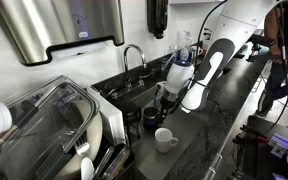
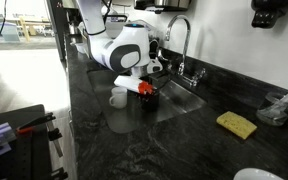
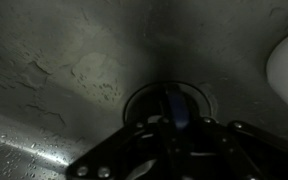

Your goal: Place the blue cup in the sink

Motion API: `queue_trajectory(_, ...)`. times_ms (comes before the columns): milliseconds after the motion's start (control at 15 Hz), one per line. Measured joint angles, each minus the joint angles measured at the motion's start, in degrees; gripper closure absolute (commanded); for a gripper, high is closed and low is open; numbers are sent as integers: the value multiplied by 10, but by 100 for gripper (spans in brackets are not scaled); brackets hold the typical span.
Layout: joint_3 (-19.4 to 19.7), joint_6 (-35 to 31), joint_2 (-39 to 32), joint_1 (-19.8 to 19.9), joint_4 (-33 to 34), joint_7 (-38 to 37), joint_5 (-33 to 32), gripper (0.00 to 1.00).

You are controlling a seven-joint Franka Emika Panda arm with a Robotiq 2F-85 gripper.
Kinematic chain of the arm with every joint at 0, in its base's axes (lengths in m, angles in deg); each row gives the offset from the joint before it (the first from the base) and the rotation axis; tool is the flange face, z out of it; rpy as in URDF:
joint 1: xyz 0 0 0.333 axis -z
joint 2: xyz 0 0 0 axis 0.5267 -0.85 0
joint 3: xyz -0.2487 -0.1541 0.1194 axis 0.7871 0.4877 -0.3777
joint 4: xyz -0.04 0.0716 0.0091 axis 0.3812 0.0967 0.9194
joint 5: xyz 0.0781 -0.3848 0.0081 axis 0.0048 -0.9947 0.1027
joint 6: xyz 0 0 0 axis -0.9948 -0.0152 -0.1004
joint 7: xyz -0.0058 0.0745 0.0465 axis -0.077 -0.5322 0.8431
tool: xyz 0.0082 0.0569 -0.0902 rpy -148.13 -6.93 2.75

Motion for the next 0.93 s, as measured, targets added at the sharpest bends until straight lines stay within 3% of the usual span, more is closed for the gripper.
queue_trajectory(200, -2, 0, 0, 2, 0, -6, 0, 96)
queue_trajectory(267, -3, 0, 0, 2, 0, -9, 0, 58)
queue_trajectory(333, -3, 0, 0, 3, 0, -13, 0, 57)
queue_trajectory(867, -10, 0, 0, 10, 2, -35, 2, 2)
queue_trajectory(933, -11, 0, 0, 11, 3, -36, 2, 1)
